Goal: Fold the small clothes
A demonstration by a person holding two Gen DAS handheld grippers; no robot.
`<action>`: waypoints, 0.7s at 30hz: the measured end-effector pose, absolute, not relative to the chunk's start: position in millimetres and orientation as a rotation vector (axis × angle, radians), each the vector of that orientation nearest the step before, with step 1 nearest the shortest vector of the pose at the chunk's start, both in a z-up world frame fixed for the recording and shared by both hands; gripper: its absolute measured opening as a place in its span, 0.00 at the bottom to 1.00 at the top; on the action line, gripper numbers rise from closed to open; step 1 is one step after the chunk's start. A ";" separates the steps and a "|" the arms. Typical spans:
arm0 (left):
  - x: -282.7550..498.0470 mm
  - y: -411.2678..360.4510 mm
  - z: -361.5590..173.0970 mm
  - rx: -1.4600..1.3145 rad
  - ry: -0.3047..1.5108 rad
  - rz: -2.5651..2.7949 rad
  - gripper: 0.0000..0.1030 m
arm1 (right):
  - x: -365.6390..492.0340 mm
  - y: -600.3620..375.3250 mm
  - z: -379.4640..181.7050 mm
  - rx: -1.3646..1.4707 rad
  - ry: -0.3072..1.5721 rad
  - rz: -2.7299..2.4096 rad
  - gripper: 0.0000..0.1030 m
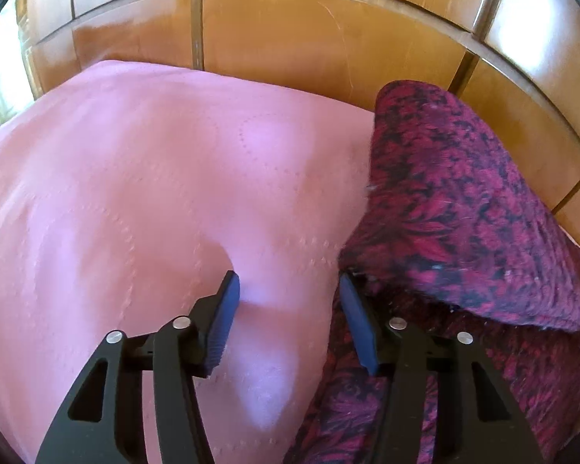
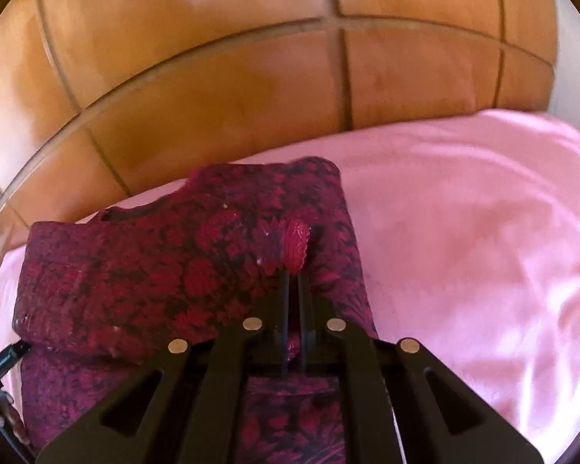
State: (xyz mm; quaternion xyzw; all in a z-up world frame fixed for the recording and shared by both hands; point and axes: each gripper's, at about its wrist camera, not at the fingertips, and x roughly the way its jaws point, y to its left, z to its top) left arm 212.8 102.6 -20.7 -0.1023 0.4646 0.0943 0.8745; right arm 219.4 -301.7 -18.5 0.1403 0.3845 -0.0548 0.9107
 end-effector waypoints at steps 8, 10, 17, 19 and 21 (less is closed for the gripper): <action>215.2 120.8 -3.7 -0.316 0.969 0.113 0.51 | 218.3 -303.3 -6.0 0.272 0.785 -0.095 0.09; 209.0 135.9 6.8 -0.356 0.943 0.079 0.51 | 213.1 -305.8 0.3 0.271 0.780 -0.078 0.13; 243.3 162.6 23.1 -0.552 0.940 -0.079 0.51 | 196.7 -295.9 28.2 0.243 0.715 -0.034 0.59; 256.4 161.4 17.5 -0.589 0.953 -0.111 0.51 | 199.6 -294.0 26.2 0.241 0.721 -0.035 0.59; 276.7 159.3 11.9 -0.606 0.973 -0.136 0.51 | 207.6 -296.8 21.1 0.263 0.746 -0.034 0.58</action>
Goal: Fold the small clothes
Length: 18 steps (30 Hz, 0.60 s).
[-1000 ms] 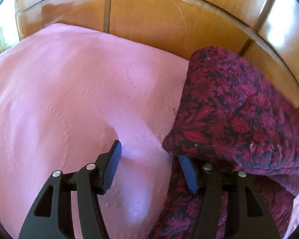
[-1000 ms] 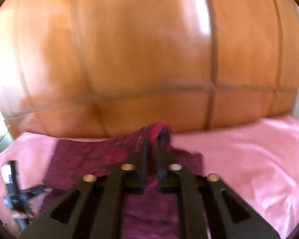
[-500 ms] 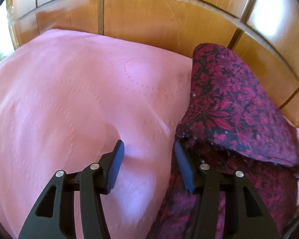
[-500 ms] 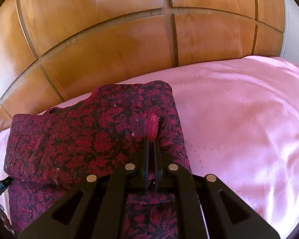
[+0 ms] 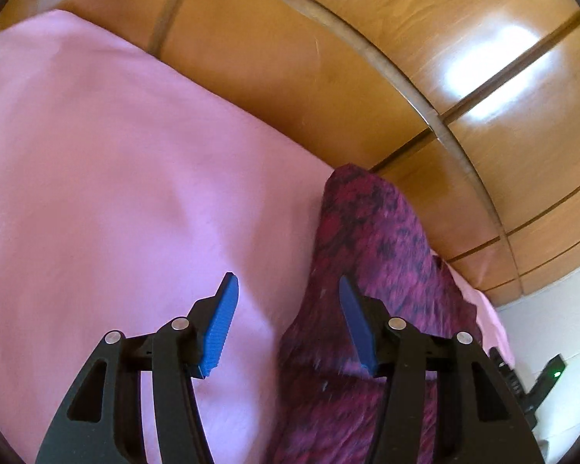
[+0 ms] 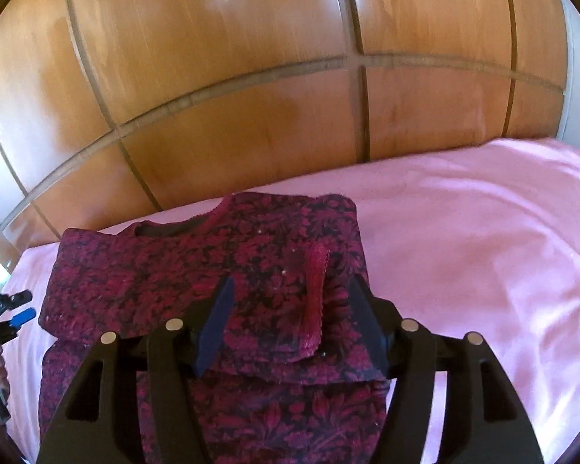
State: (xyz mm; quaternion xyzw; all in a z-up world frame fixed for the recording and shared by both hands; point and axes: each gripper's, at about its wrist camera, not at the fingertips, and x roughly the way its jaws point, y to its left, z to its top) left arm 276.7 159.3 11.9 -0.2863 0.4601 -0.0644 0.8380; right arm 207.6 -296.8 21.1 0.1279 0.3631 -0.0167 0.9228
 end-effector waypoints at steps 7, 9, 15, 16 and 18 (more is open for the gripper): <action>331.5 138.6 -4.2 -0.638 1.034 -0.176 0.51 | 239.8 -304.6 -5.4 0.294 0.831 -0.021 0.28; 341.3 126.1 -6.1 -0.611 1.046 -0.171 0.46 | 243.4 -299.4 -7.6 0.266 0.840 -0.012 0.15; 327.8 74.3 -14.6 -0.191 1.029 0.056 0.28 | 225.8 -278.3 21.7 0.050 0.711 -0.092 0.04; 324.7 66.9 -20.4 -0.138 1.018 0.083 0.28 | 229.8 -275.5 14.0 0.031 0.744 -0.105 0.04; 320.9 59.0 -23.1 -0.075 0.987 0.124 0.28 | 241.1 -270.1 -15.8 -0.002 0.831 -0.134 0.04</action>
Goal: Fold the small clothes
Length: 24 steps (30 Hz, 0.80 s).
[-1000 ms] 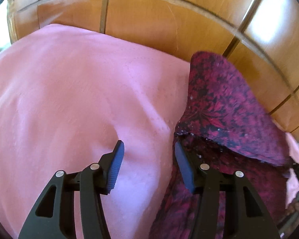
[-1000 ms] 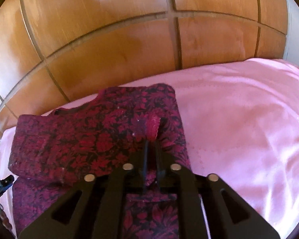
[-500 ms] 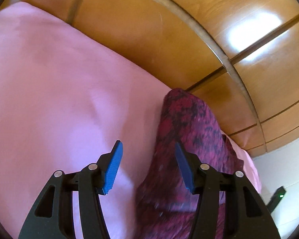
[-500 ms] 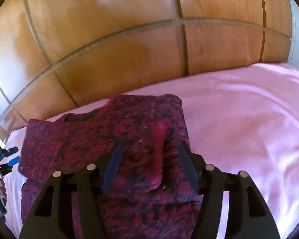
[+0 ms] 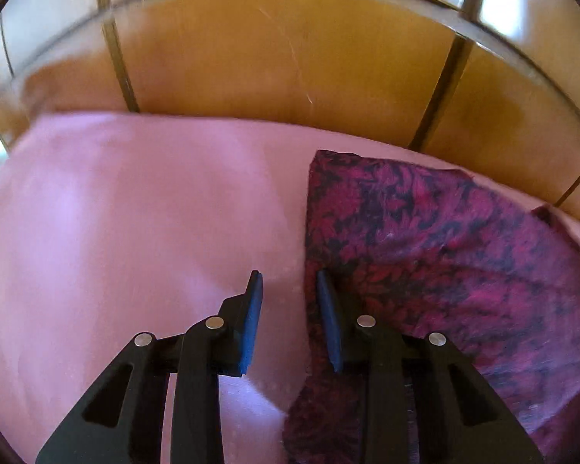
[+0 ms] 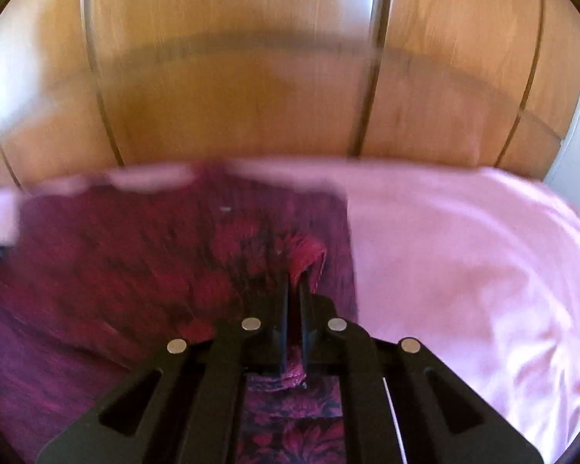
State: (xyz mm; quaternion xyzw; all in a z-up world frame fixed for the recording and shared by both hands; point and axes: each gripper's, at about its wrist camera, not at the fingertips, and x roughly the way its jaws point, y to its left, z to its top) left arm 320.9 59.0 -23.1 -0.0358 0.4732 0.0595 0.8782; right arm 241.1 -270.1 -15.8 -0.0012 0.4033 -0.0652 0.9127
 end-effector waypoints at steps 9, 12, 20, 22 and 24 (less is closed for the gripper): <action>260.4 54.6 18.5 -0.100 0.812 0.010 0.28 | 218.2 -278.6 18.7 0.078 0.719 -0.121 0.43; 240.0 39.2 17.9 -0.099 0.813 -0.128 0.30 | 214.2 -268.6 32.5 0.089 0.685 -0.057 0.45; 247.5 19.1 -25.1 -0.088 0.889 -0.104 0.31 | 242.9 -232.3 -30.7 -0.027 0.807 -0.017 0.51; 249.7 17.5 -25.5 -0.083 0.890 -0.093 0.31 | 240.2 -232.2 -31.2 -0.024 0.788 -0.028 0.52; 242.2 26.7 -20.4 -0.098 0.882 -0.080 0.31 | 240.1 -233.5 -29.4 -0.016 0.792 -0.030 0.52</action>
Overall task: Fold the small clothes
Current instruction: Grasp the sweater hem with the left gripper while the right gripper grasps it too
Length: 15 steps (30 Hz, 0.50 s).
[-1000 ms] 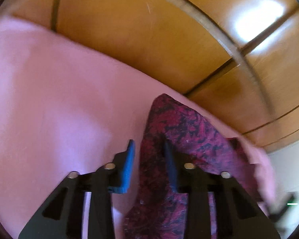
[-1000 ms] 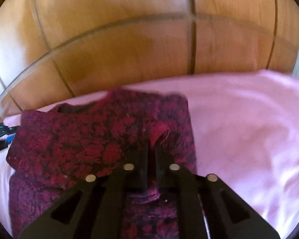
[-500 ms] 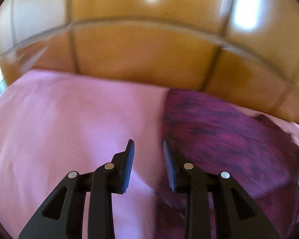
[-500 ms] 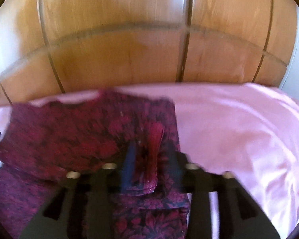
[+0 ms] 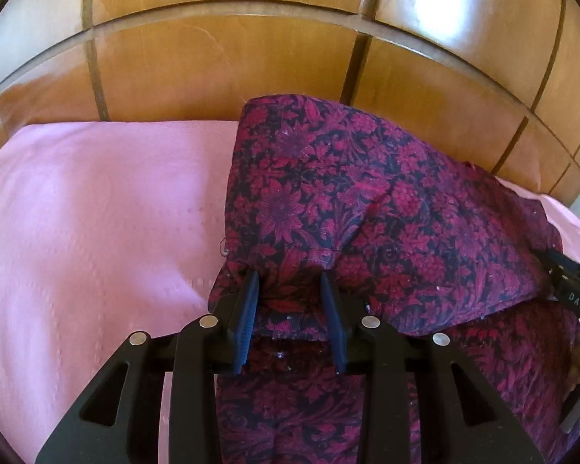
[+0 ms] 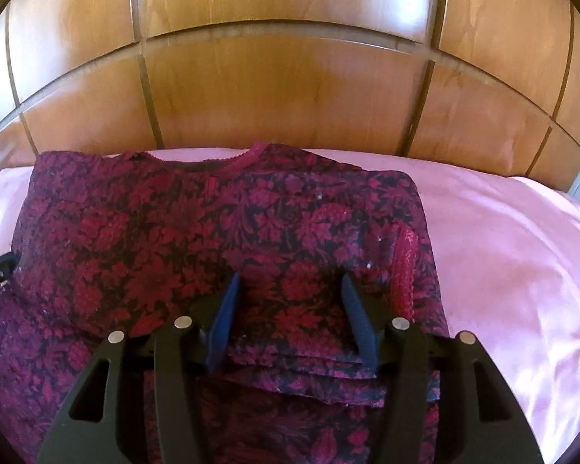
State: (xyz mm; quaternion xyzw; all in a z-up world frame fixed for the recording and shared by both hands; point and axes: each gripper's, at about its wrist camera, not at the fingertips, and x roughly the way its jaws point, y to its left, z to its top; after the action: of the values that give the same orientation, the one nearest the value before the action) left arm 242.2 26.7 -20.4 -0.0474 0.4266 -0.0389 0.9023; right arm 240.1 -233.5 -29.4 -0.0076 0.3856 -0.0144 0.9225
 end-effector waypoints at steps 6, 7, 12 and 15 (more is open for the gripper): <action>183.1 41.6 -2.8 -0.173 0.887 -0.061 0.59 | 201.7 -243.3 -4.7 0.037 0.748 -0.011 0.84; 172.4 45.8 -3.8 -0.181 0.891 -0.064 0.59 | 191.7 -246.7 -3.1 0.030 0.752 -0.013 0.85; 114.7 69.3 -14.9 -0.225 0.938 -0.096 0.59 | 154.5 -269.0 -15.3 0.053 0.842 -0.004 0.87; 77.2 83.9 -16.0 -0.271 0.944 -0.130 0.58 | 120.8 -285.9 -26.7 0.124 0.889 0.031 0.83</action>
State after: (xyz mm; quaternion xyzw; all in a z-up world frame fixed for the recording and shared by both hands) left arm 77.2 83.9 -16.0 -0.1299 0.4530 -0.0622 0.8798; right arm 120.8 -285.9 -26.7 0.0598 0.4297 0.0149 0.9009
